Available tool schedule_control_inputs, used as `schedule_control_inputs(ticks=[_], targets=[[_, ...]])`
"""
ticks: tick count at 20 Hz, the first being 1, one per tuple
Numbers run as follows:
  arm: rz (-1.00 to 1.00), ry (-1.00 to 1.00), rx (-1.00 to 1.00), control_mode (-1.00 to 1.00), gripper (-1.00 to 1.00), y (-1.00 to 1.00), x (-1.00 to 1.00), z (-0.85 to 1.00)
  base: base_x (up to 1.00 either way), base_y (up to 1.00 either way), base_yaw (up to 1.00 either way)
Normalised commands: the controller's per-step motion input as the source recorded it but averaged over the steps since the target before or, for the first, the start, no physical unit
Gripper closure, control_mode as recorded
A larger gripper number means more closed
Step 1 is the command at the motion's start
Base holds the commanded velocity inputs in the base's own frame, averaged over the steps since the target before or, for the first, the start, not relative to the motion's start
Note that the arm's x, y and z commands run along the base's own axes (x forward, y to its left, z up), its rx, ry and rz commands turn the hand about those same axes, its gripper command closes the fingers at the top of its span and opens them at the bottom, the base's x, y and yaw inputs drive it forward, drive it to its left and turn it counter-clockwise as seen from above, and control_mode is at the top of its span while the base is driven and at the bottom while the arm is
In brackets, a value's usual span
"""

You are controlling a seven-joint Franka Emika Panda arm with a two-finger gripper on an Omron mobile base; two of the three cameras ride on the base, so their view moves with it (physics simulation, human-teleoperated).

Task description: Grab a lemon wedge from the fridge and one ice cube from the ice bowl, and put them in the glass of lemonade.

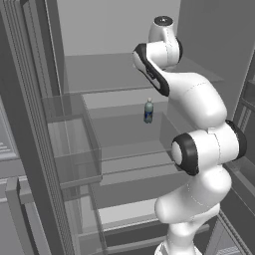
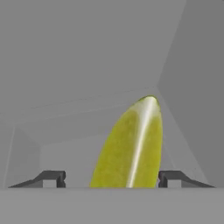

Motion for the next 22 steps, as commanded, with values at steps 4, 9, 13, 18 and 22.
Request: schedule_control_inputs(ticks=[4, 9, 13, 18, 22], targets=[[0.00, 0.00, 0.00, -1.00, 1.00, 0.00, 0.00, -0.02, 0.00, 0.00, 0.00], [0.00, 0.00, 0.00, -1.00, 1.00, 0.00, -0.05, -0.04, 0.00, 0.00, 0.00], [0.04, -0.09, 0.00, -1.00, 1.00, 0.00, -0.59, -0.12, 0.00, 0.00, 0.00], [0.07, -0.09, 0.00, -1.00, 1.00, 0.00, -0.77, -0.09, 0.00, 0.00, 0.00], [0.08, -0.08, 0.00, -1.00, 1.00, 0.00, -0.81, -0.02, 0.00, 0.00, 0.00]])
